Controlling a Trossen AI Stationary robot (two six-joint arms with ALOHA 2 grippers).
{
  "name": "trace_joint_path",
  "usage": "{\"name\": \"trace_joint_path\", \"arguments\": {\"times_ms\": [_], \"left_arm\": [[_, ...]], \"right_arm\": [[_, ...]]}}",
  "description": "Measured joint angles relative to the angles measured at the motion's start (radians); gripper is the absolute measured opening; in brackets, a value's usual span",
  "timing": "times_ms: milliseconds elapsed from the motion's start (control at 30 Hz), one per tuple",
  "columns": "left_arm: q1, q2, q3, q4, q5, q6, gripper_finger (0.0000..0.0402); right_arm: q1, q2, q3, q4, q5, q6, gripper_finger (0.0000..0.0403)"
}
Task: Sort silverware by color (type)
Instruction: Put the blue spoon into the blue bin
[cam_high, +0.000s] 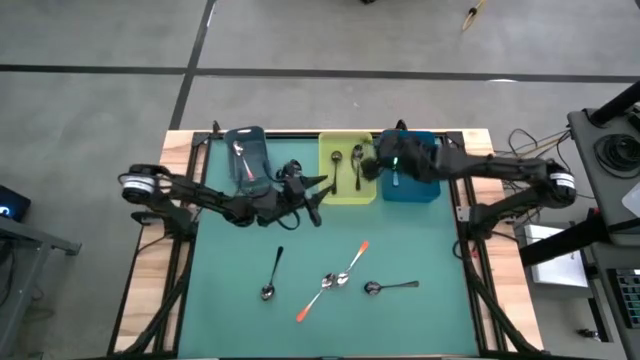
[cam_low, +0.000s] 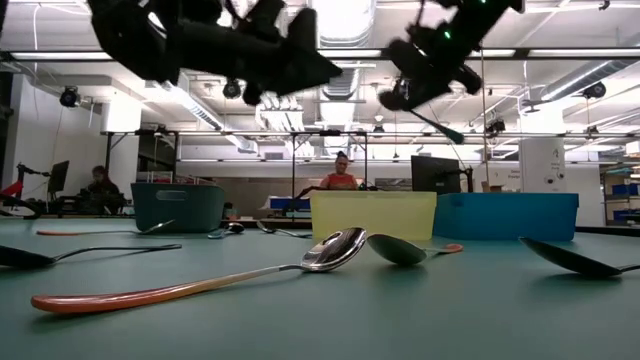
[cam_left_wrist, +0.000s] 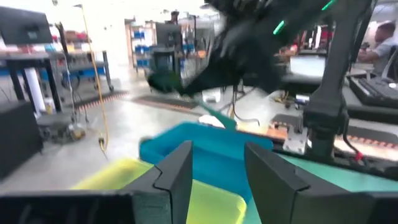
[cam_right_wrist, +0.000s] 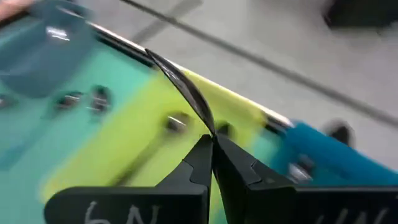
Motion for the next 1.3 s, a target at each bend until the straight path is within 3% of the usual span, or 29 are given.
{"name": "trace_joint_path", "arguments": {"times_ms": [133,267,600,967,1300], "left_arm": [[0.005,-0.137,-0.066,0.003,-0.007,0.090,0.0126],[0.014,-0.294,-0.145,0.003,-0.012,0.176,0.0125],[0.049,-0.646,-0.321,0.010,-0.015,0.262,0.0125],[0.049,-0.872,-0.421,-0.076,-0.039,0.279,0.0125],[0.049,-0.971,-0.433,-0.143,-0.040,0.306,0.0125]], "right_arm": [[-0.129,-0.038,-0.040,-0.072,-0.073,0.045,0.0008],[-0.237,-0.088,-0.131,-0.002,-0.202,0.084,0.0008],[-0.372,-0.150,-0.342,0.056,-0.233,0.328,0.0008],[-0.418,-0.005,-0.362,0.163,-0.216,0.455,0.0008],[-0.447,0.134,-0.335,0.156,-0.232,0.485,0.0008]]}}
